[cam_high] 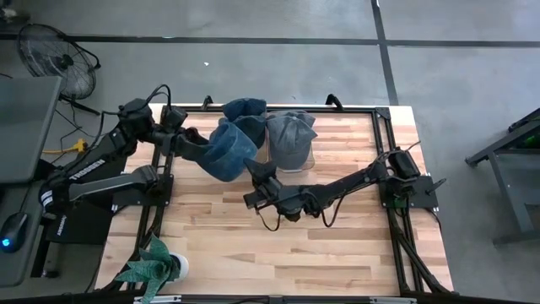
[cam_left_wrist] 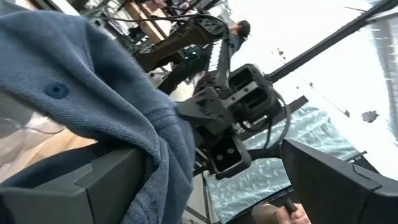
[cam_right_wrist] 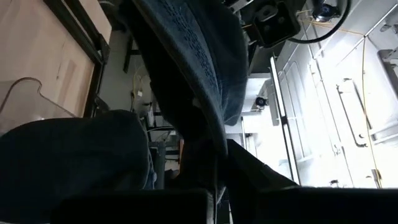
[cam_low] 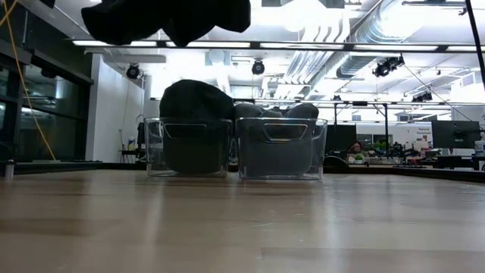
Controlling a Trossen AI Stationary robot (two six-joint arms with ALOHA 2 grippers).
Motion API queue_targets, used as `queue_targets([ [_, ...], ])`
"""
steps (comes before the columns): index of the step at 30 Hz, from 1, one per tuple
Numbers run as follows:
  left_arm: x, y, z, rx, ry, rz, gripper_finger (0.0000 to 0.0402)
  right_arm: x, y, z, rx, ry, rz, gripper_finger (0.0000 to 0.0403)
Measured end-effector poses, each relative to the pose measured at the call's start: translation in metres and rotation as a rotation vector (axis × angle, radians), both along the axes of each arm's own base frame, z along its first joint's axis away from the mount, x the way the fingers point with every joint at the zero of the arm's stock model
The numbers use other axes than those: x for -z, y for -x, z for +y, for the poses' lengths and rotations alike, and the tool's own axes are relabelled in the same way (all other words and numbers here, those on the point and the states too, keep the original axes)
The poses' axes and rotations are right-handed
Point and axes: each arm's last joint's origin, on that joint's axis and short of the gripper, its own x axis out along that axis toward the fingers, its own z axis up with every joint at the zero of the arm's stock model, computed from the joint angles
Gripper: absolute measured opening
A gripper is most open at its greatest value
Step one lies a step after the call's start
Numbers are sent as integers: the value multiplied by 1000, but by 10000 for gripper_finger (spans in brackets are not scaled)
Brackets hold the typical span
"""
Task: Pick & Place hat
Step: Put the blue cap into the left transparent bin
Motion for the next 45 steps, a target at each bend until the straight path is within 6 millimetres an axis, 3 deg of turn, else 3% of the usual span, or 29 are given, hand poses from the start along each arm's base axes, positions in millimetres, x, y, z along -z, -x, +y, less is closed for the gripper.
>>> queue_targets([
  [15, -6, -1, -3, 18, -13, -54, 362, 12, 3, 6, 74, -15, 80, 6],
  [30, -7, -1, -2, 10, -13, -60, 362, 24, 20, 47, 72, 2, 166, 6],
  [36, -7, -1, -2, 4, -7, -61, 362, 31, 23, 48, 107, -3, 186, 6],
  [45, -7, -2, -2, 10, -17, -56, 362, 24, 21, 46, 112, -1, 151, 6],
])
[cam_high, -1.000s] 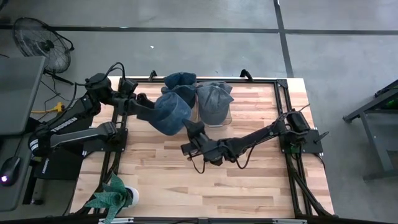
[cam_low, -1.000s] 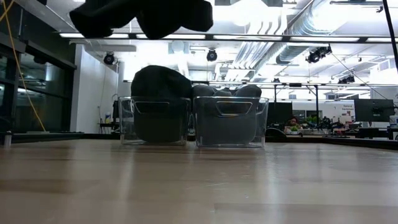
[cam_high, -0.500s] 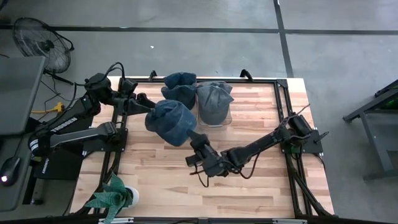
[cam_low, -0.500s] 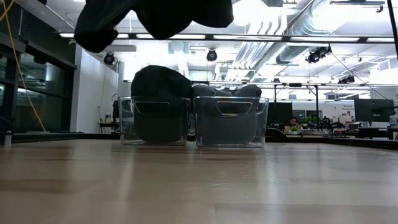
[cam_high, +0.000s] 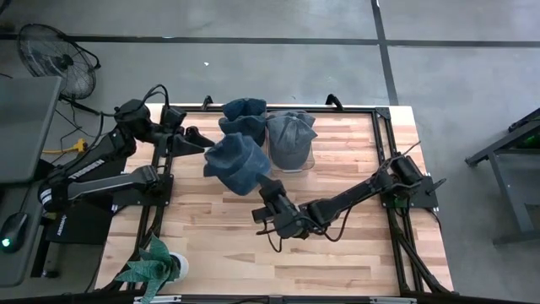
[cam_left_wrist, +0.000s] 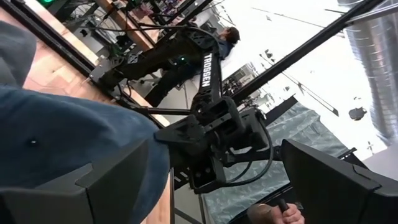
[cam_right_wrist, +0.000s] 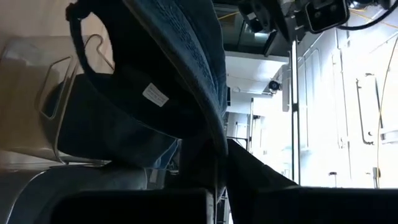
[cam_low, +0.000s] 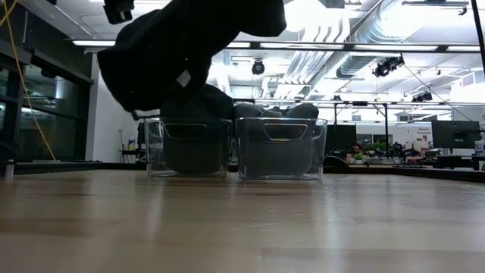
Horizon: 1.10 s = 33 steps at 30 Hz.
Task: Pick & Place hat
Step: Put the blue cap into the left transparent bin
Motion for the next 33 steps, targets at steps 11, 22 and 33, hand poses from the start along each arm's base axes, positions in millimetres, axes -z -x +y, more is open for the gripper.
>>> queue_targets([
  [11, 15, -4, 6, -142, -61, 114, 362, -40, 23, 6, -24, -25, -70, 6],
  [22, 25, -7, 10, -192, -24, 210, 362, -61, 41, 19, -111, 6, -38, 6],
  [33, 36, -25, 18, -73, 105, 292, 362, -61, 42, 24, -131, 72, 38, 5],
])
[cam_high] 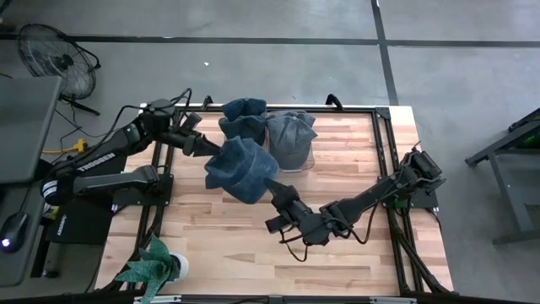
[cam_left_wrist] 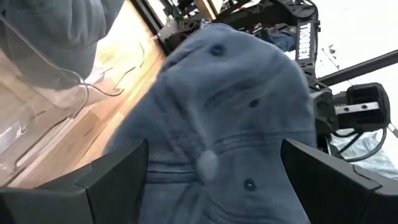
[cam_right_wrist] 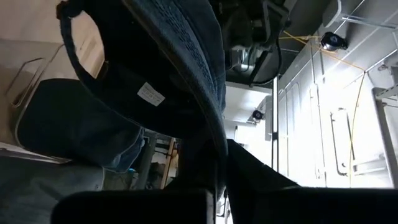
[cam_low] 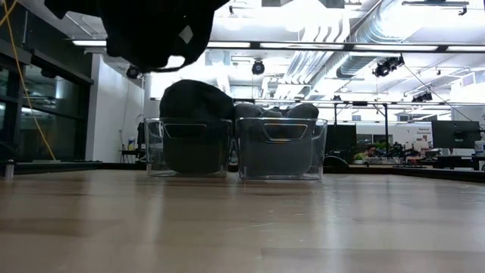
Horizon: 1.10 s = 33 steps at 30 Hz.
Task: Pick & Place hat
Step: Put the blue cap into the left transparent bin
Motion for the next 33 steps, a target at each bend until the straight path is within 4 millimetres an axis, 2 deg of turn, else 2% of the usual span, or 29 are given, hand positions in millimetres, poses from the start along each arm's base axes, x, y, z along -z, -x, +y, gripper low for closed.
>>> queue_targets([
  [9, 1, -2, 1, 16, 13, 7, 362, -3, 6, 11, -25, 5, -12, 5],
  [20, 2, -1, 0, 19, 19, 14, 362, -13, 6, 12, -39, 7, -61, 5],
  [33, 3, -1, 0, 12, 47, 24, 362, -14, -10, -21, -5, -8, -88, 5],
])
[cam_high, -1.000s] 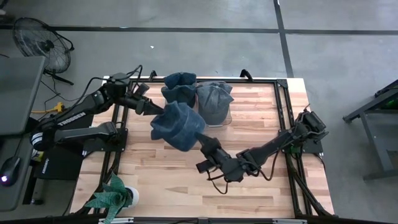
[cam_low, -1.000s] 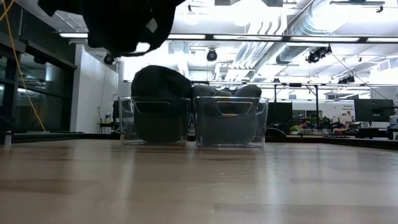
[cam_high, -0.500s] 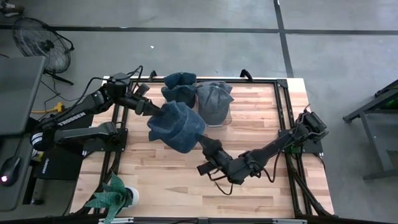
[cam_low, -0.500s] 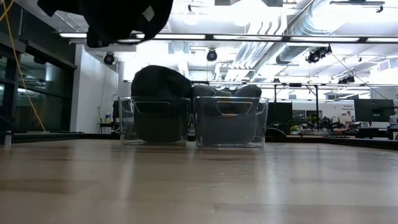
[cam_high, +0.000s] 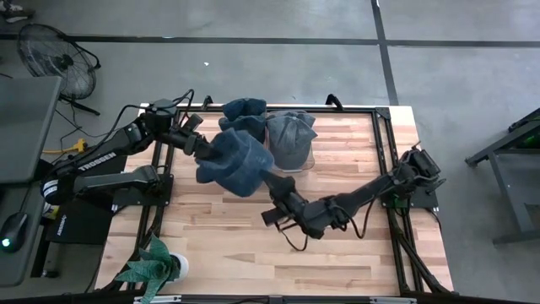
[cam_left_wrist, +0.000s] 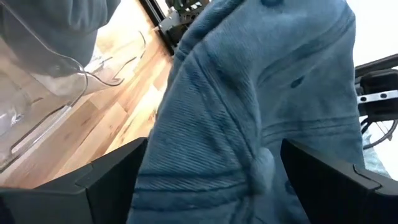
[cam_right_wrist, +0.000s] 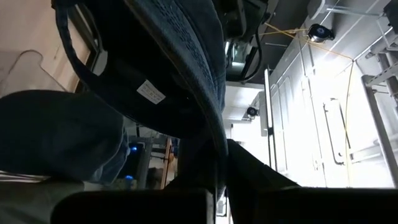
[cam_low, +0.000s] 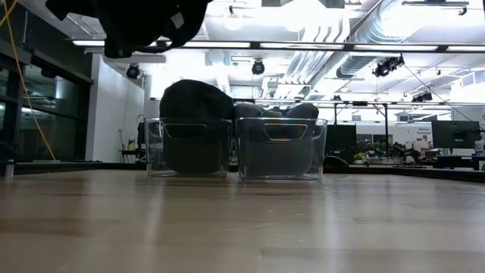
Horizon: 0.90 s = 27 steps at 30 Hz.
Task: Pick & Place hat
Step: Put the blue cap into the left transparent bin
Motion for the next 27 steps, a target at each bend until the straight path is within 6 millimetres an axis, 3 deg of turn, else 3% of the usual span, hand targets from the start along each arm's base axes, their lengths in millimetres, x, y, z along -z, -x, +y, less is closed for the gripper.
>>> queue_targets([
  [11, 2, -1, -2, 77, 115, 20, 362, 1, -7, -16, 4, -26, -23, 5],
  [18, 0, -1, -5, 210, 165, -4, 362, 7, -8, -16, -16, -59, -17, 5],
  [27, 0, -1, -5, 248, 178, -7, 362, 16, -8, -14, -48, -131, -25, 5],
])
